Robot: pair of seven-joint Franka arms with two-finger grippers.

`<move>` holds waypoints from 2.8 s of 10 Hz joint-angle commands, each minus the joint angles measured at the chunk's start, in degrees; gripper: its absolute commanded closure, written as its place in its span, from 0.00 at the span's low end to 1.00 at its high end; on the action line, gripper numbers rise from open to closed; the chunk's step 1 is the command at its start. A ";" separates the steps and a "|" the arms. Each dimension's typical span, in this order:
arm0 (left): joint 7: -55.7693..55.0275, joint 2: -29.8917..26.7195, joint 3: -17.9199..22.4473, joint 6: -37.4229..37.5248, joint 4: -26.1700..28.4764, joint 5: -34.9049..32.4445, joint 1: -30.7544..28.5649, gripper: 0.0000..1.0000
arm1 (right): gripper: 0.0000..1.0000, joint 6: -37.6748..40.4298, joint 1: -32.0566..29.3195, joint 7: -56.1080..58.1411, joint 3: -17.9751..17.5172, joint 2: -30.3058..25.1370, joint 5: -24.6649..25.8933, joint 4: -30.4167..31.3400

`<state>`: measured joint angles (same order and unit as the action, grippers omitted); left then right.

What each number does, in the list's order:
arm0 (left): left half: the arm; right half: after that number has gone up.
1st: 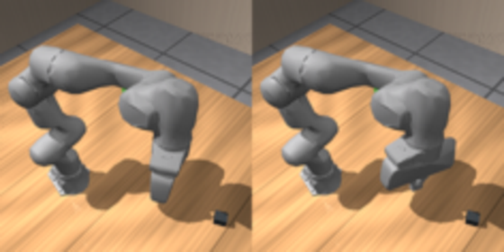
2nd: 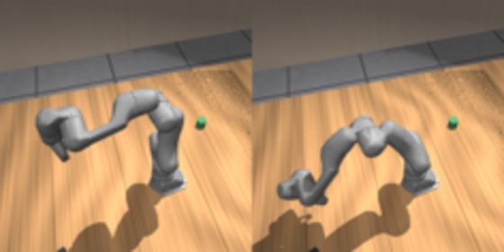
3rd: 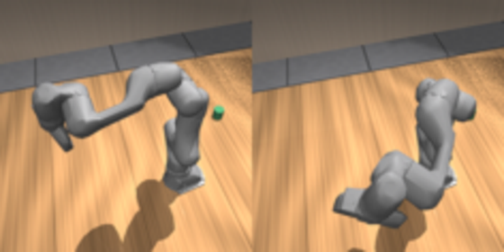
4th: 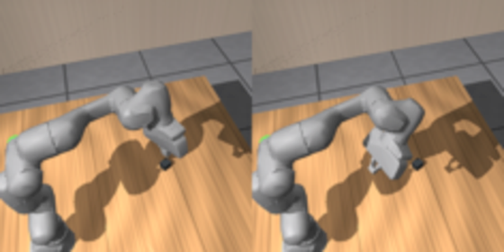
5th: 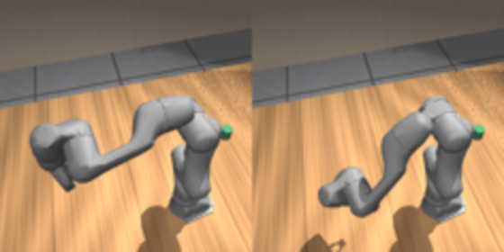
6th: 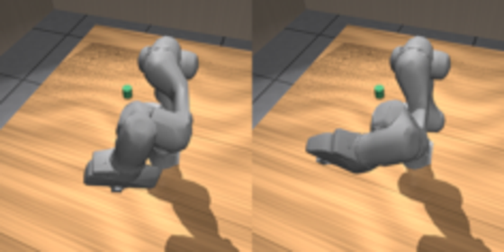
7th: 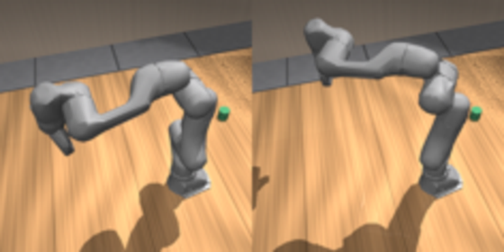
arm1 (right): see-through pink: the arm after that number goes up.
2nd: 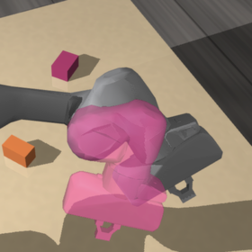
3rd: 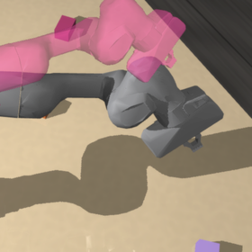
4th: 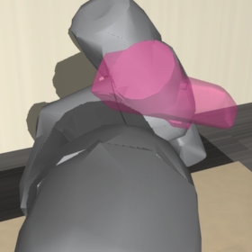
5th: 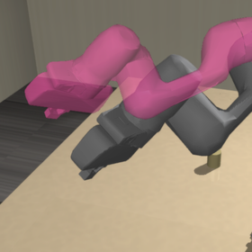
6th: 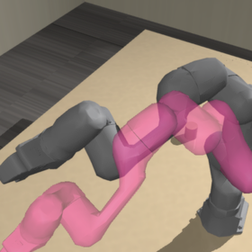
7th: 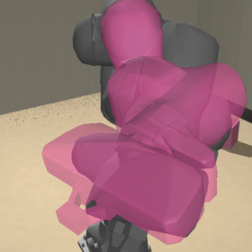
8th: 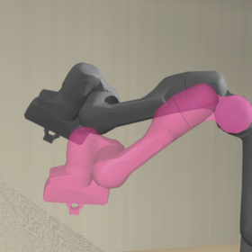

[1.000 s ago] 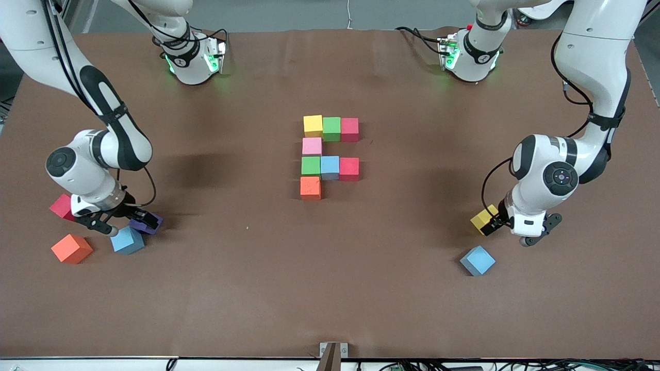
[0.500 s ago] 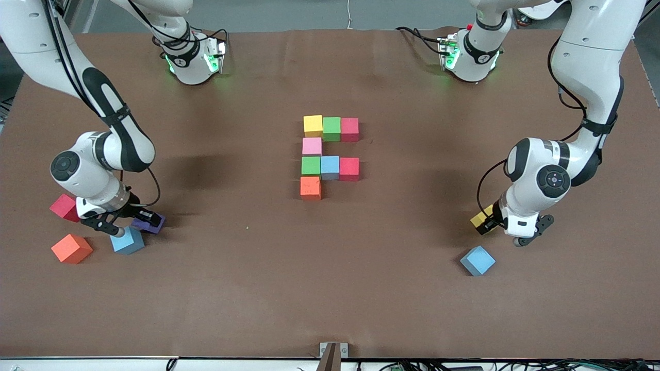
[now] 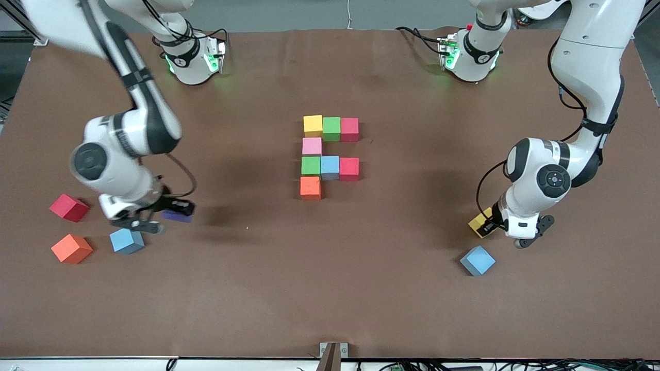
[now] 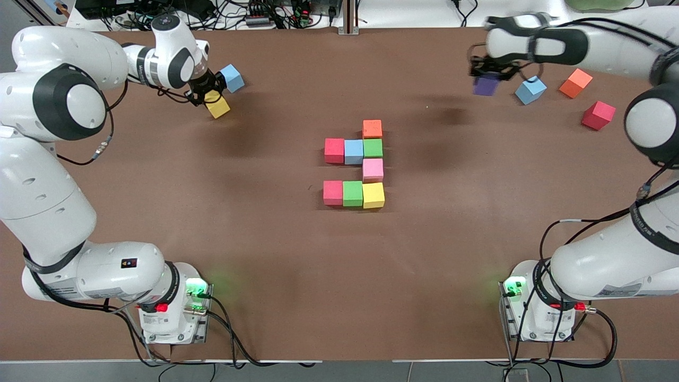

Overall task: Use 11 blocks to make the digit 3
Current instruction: 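Grasp the purple cube with the right gripper while the left grasps yellow, then place the purple cube below orange with the right gripper while the left carries yellow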

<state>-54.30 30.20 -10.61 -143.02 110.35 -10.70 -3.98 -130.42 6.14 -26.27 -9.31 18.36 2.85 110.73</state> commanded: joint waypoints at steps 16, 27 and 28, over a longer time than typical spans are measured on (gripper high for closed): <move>-70.57 9.68 -2.04 9.59 -24.81 -0.90 25.85 0.75 | 0.98 -7.65 27.34 -24.62 3.34 24.97 5.85 -23.02; -76.04 15.06 2.09 9.34 -30.11 -0.37 35.18 0.76 | 0.96 -10.82 28.05 -25.58 3.34 24.80 7.08 -19.86; -76.39 15.49 2.09 9.34 -30.11 -0.37 35.96 0.76 | 0.96 -10.82 27.96 -25.58 3.42 24.80 7.17 -19.86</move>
<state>-129.44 44.40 -9.17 -134.55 82.19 -10.73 30.49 -140.59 33.75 -50.34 -6.38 43.76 8.77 89.75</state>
